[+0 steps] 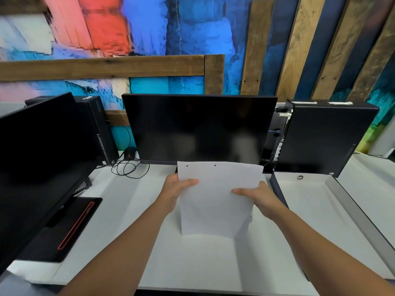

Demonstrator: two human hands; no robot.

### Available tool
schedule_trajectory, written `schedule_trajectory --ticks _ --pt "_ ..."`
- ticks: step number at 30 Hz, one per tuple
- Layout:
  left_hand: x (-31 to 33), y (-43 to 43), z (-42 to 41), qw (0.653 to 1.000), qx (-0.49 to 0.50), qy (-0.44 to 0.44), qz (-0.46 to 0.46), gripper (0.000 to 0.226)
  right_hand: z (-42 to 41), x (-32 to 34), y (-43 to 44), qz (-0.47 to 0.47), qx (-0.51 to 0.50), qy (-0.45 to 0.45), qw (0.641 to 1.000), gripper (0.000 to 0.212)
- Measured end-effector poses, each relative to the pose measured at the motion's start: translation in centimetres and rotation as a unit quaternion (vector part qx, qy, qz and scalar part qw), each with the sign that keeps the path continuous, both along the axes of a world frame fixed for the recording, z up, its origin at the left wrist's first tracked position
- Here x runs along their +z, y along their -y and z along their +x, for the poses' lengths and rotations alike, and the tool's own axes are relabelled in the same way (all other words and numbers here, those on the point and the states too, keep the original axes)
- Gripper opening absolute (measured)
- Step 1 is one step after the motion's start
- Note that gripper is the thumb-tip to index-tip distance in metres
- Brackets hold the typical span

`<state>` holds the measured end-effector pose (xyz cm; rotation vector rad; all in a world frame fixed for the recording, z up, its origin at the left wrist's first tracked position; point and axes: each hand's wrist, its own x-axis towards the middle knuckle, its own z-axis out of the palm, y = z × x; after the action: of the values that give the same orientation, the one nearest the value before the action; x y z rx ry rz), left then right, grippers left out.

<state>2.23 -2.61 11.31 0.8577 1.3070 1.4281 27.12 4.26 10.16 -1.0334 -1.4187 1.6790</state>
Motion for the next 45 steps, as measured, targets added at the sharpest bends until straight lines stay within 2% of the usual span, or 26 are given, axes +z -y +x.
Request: schedule_trajectory --ticks 4,19,23,26,32,37,42,45 --pt "-0.2 -0.1 0.3 1.000 0.007 0.005 0.004 0.046 -0.1 0.0 0.1 0.000 -0.001 0.001 1.000 0.038" --pt "0.0 0.3 0.7 1.000 -0.003 0.005 -0.007 0.039 0.0 0.2 0.2 0.016 -0.020 -0.002 1.000 0.038" --pt "-1.7 0.7 1.4 0.999 0.012 0.013 -0.038 0.055 0.1 -1.1 0.8 -0.006 -0.024 0.020 0.999 0.044" --pt "-2.6 0.9 1.8 0.998 0.023 0.014 -0.050 0.056 0.1 -1.7 1.2 -0.017 -0.033 0.020 0.999 0.044" --pt "-2.0 0.4 1.6 0.999 0.021 0.012 -0.037 0.052 0.0 -1.1 0.7 -0.023 -0.036 0.006 0.999 0.048" --pt "-1.7 0.2 1.4 0.999 0.019 0.014 -0.034 0.049 -0.3 -0.5 0.6 -0.019 -0.039 -0.002 0.999 0.035" --pt "-1.7 0.1 1.4 0.999 0.031 0.016 -0.041 0.035 -0.4 -0.3 0.6 -0.023 -0.039 0.001 0.999 0.034" --pt "-1.6 -0.2 1.2 0.998 0.022 0.016 -0.048 0.034 -0.5 -0.2 0.4 -0.027 -0.043 0.002 0.999 0.033"
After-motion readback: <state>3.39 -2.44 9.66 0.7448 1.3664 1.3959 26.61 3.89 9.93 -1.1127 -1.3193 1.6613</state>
